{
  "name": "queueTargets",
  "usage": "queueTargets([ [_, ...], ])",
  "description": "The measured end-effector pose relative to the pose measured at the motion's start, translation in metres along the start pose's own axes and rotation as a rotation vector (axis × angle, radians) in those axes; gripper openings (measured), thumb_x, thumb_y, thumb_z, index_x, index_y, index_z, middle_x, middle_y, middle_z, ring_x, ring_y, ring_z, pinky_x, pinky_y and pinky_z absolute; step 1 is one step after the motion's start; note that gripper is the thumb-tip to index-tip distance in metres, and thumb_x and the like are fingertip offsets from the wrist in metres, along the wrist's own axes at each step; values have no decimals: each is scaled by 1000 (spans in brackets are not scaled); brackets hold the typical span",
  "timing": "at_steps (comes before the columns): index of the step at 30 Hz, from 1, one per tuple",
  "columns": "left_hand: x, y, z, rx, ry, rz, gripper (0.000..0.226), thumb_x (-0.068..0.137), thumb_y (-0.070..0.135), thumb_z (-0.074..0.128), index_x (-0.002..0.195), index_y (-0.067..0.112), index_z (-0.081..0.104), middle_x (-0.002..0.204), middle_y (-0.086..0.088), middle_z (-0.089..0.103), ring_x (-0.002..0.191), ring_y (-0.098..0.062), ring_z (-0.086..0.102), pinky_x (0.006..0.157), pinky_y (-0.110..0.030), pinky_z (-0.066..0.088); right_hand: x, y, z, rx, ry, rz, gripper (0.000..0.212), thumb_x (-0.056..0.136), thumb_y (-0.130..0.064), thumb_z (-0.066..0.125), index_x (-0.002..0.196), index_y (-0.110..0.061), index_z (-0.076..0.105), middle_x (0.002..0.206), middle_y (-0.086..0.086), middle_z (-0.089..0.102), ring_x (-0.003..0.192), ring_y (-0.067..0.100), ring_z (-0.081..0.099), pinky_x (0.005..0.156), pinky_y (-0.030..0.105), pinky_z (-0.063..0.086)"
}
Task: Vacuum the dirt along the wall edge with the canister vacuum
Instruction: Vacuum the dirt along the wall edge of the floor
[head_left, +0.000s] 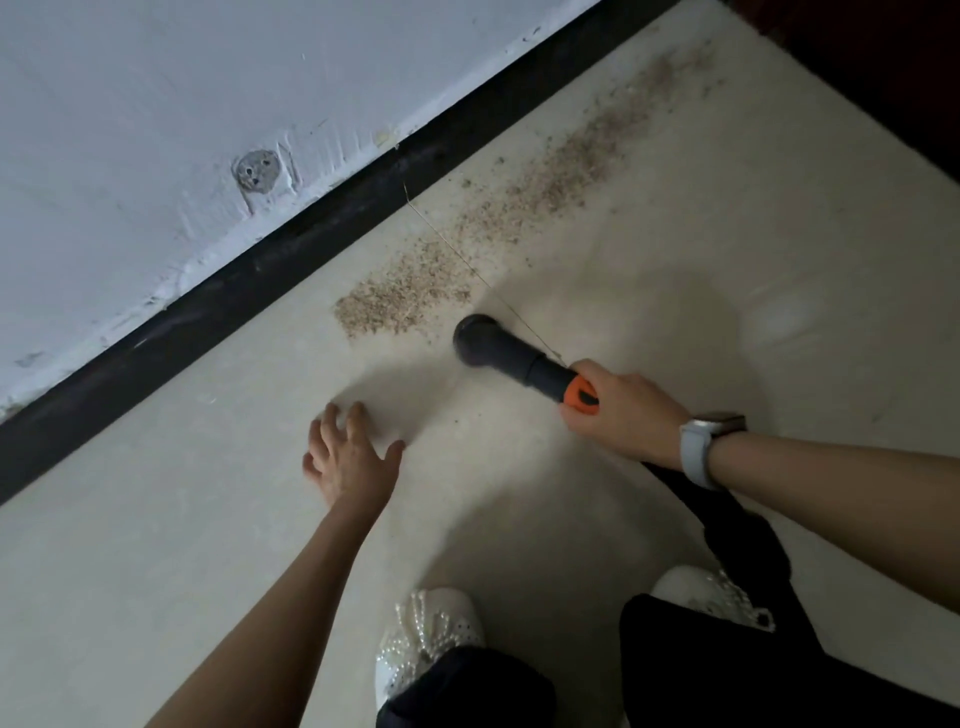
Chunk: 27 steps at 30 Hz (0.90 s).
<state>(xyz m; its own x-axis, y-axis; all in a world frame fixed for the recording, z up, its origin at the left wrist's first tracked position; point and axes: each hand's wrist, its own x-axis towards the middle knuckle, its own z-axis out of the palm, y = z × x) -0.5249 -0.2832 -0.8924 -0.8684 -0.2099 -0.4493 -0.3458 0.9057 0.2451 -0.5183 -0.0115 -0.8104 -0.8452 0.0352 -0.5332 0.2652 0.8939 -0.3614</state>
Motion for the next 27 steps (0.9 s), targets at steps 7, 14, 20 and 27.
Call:
queueTargets([
  [7, -1, 3, 3, -50, 29, -13, 63, 89, 35, 62, 143, 22, 33, 156, -5, 17, 144, -26, 6, 114, -48, 12, -12, 7, 8, 19, -50, -88, 32, 87, -41, 53, 113, -24, 45, 69, -7, 51, 57, 14, 49, 48, 26, 33],
  [14, -2, -13, -3, -66, 39, 31, 60, 88, 31, 64, 141, 21, 40, 154, -3, 23, 142, -26, 13, 111, -48, 19, -46, 2, 35, -107, -229, -315, 35, 88, -45, 53, 116, -25, 43, 82, -6, 52, 63, 16, 50, 50, 23, 35],
  [20, -11, -13, 3, -45, 35, 34, 61, 87, 31, 65, 141, 21, 40, 153, -6, 23, 141, -28, 13, 111, -49, 19, -37, 21, 24, -98, -111, -184, 31, 87, -42, 54, 113, -27, 45, 75, -8, 52, 61, 17, 50, 50, 25, 32],
  [27, -12, -10, 0, -55, 20, 37, 58, 88, 30, 64, 140, 20, 42, 153, -6, 25, 140, -29, 16, 109, -50, 22, -44, 9, 38, -128, -178, -275, 37, 88, -42, 52, 118, -22, 44, 82, -3, 54, 59, 16, 48, 49, 26, 32],
])
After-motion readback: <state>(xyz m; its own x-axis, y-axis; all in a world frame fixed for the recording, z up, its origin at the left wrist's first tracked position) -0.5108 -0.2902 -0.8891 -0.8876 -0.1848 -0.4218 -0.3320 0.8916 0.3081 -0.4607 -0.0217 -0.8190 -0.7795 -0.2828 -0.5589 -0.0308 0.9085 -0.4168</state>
